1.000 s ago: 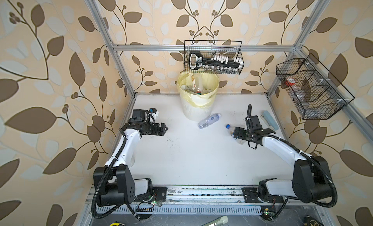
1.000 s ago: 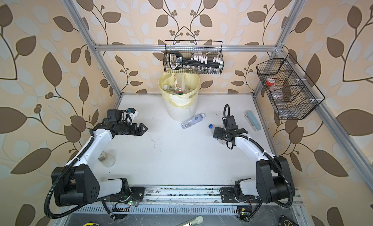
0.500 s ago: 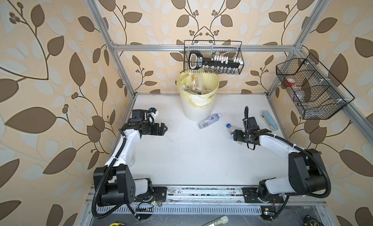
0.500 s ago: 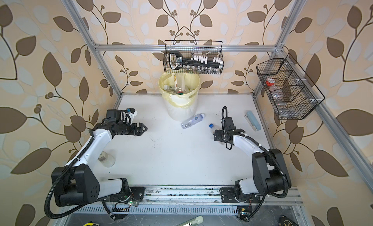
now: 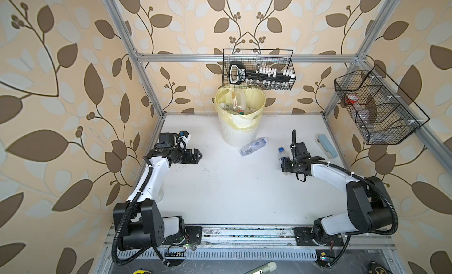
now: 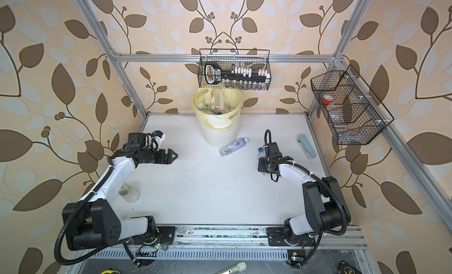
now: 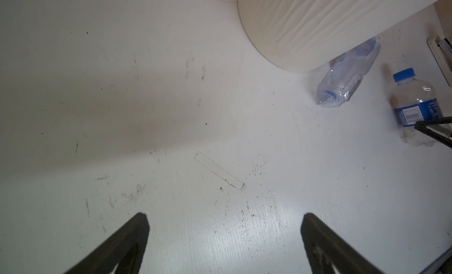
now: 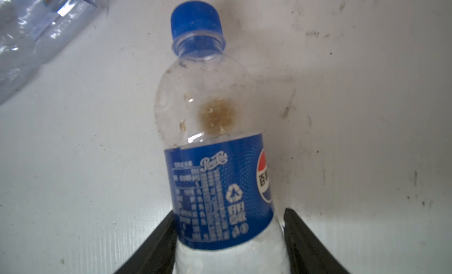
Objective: Throw the plastic bottles in the bin
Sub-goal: Pick up the plastic bottle from the middle-right of the table.
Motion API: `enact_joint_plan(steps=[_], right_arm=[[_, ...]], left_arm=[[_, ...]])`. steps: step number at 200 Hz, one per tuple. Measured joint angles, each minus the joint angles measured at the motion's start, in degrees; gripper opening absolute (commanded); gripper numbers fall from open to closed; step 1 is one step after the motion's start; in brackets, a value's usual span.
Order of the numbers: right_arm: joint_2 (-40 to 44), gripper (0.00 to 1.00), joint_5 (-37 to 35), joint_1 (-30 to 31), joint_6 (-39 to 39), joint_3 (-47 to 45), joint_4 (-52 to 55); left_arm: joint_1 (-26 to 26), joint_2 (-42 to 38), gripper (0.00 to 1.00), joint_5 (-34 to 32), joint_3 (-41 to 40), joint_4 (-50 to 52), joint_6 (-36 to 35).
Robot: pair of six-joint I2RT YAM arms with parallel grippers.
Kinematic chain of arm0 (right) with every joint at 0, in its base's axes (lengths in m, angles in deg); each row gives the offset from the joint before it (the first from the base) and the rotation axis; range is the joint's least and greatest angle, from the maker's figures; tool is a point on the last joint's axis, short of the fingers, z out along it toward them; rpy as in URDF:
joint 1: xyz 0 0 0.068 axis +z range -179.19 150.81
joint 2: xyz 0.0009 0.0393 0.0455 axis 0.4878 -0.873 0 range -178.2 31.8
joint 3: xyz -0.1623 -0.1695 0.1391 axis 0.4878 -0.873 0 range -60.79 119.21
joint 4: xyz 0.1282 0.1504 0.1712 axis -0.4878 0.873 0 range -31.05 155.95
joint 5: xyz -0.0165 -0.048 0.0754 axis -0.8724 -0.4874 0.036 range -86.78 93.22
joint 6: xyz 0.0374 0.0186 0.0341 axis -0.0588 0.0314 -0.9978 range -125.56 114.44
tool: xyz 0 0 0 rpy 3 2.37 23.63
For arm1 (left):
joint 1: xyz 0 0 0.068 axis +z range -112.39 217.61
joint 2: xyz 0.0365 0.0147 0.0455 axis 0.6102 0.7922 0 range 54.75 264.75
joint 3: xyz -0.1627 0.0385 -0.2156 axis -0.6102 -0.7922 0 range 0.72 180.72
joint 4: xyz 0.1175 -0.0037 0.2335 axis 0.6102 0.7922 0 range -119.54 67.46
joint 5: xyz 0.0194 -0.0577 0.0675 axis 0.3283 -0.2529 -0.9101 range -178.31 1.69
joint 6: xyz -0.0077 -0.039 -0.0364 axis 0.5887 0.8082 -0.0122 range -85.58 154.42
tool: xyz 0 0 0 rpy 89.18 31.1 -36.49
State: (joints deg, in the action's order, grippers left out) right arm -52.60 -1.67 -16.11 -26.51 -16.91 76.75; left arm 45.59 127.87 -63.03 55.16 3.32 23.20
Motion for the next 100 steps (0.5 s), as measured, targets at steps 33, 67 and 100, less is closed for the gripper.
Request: enact_joint_plan(steps=[33,67,100], right_arm=[[-0.2,0.56,0.0,0.0,-0.2,0.0,-0.7],[-0.1,0.54,0.0,0.4,-0.5,0.0,-0.7],[1.3,0.54,0.0,1.6,-1.6,0.0,0.5]], left_arm=[[0.0,0.0,0.99,0.1,0.0,0.0,0.0],[0.0,0.0,0.99,0.2,0.0,0.0,0.0],[0.0,0.0,0.99,0.3,0.0,0.0,0.0]])
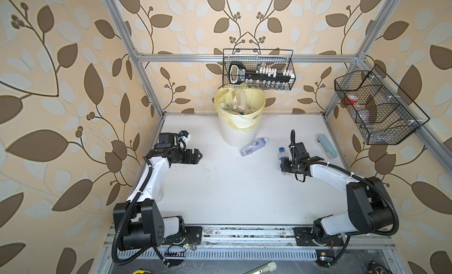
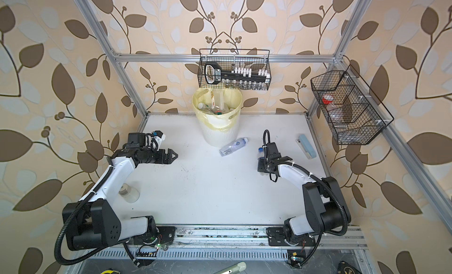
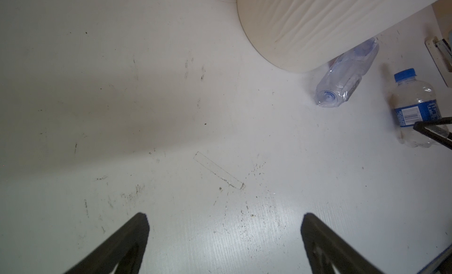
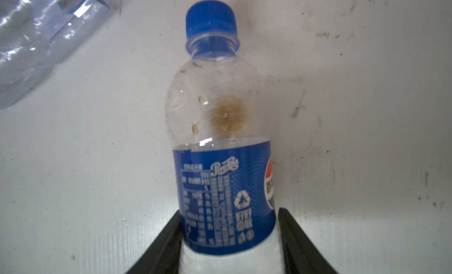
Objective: Throw the plastic bottles in the bin
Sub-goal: Pick up the plastic bottle from the middle-right of the table, then throw the plastic bottle into the trash bin.
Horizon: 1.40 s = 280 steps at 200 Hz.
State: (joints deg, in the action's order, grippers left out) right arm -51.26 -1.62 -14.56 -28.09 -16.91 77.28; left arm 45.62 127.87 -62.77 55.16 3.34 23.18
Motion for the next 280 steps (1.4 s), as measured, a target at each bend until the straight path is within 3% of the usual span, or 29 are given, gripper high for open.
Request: enact_joint_plan(steps=[98,172,280], right_arm=[[13.6,0.52,3.6,2.5,-5.5,0.5,2.4],[23.5,0.52,3.8,6.4,-9.0,8.7,5.7],[24.1,0.51,5.6,7.8,-9.6,18.5,7.1]], left_arm=[[0.7,0.0,0.99,0.2,0.0,0.0,0.0],[1.1,-1.1,0.99,1.6,-0.4,0.0,0.0],[1.9,-1.2,0.99,2.6,-0.4,0.1,0.0]])
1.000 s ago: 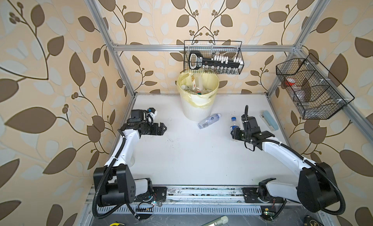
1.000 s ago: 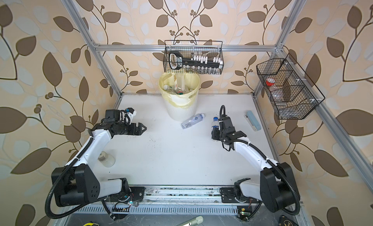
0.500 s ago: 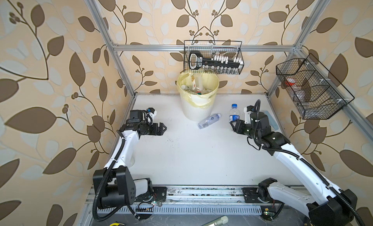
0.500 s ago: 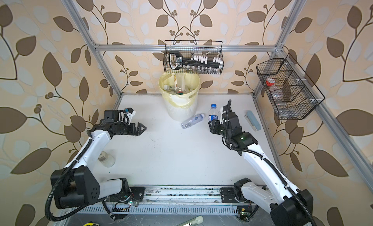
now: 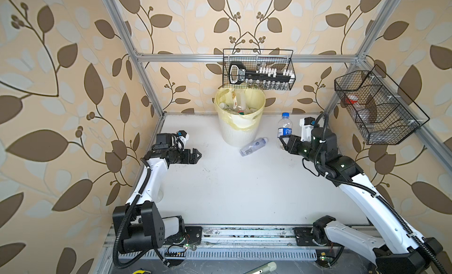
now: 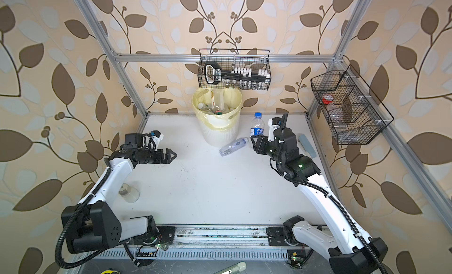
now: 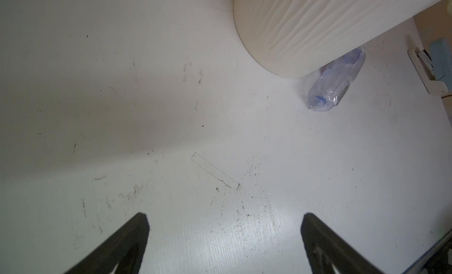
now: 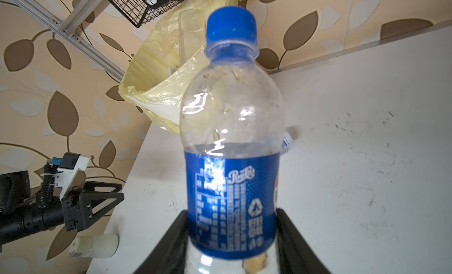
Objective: Throw the plastic bottles in the bin
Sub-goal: Throw the plastic bottle into the trash bin.
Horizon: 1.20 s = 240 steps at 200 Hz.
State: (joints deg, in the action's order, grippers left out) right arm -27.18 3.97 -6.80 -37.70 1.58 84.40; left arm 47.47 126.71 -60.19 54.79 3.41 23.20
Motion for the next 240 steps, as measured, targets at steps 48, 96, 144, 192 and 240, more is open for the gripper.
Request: enact_joint_plan(steps=[48,96,144,192,240], right_arm=[[1.1,0.51,0.2,1.5,-0.3,-0.2,0.0],[6.0,0.51,-1.6,6.8,-1.7,-3.0,-1.5],[2.4,0.51,-2.9,10.0,-2.4,-3.1,-3.5],[-13.6,0.51,-2.2,10.2,0.4,14.5,-4.0],[-43.2,1.00,-3.9,8.7,4.7,57.4,1.7]], left_arm=[[0.4,0.0,0.99,0.1,0.0,0.0,0.0],[0.7,0.0,0.99,0.2,0.0,0.0,0.0],[1.4,0.0,0.99,0.5,0.0,0.1,0.0],[1.5,0.0,0.99,0.5,0.0,0.1,0.0],[1.5,0.2,0.99,0.4,0.0,0.3,0.0]])
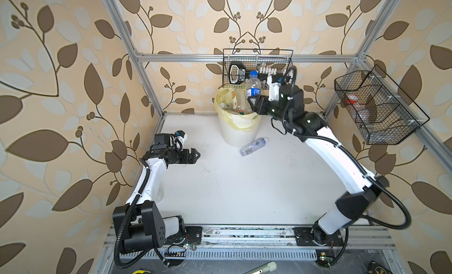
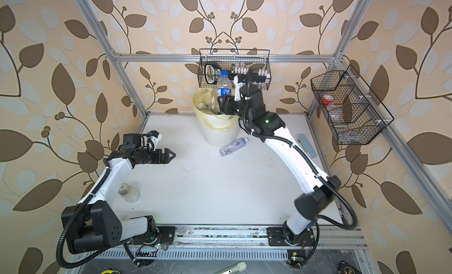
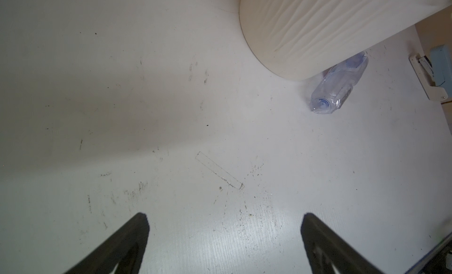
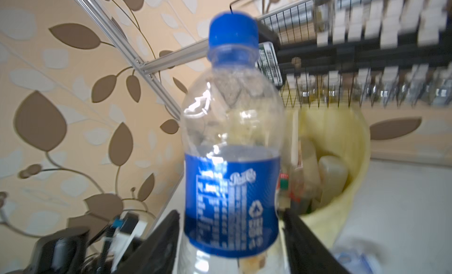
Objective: Throw the plastic bottles in the bin
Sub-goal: Throw the plastic bottle into the trash bin.
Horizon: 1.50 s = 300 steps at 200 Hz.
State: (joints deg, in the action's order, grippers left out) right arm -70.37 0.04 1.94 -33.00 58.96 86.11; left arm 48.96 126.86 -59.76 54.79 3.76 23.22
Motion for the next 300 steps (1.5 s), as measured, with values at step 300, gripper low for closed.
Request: enact_joint_plan(steps=[300], right_arm=[[52.5,1.00,-3.1,-9.5,-4.1,-72.5,0.1]], left_arm=[[-22.8,7.1,0.99,-3.6,11.0,5.9,-5.2]])
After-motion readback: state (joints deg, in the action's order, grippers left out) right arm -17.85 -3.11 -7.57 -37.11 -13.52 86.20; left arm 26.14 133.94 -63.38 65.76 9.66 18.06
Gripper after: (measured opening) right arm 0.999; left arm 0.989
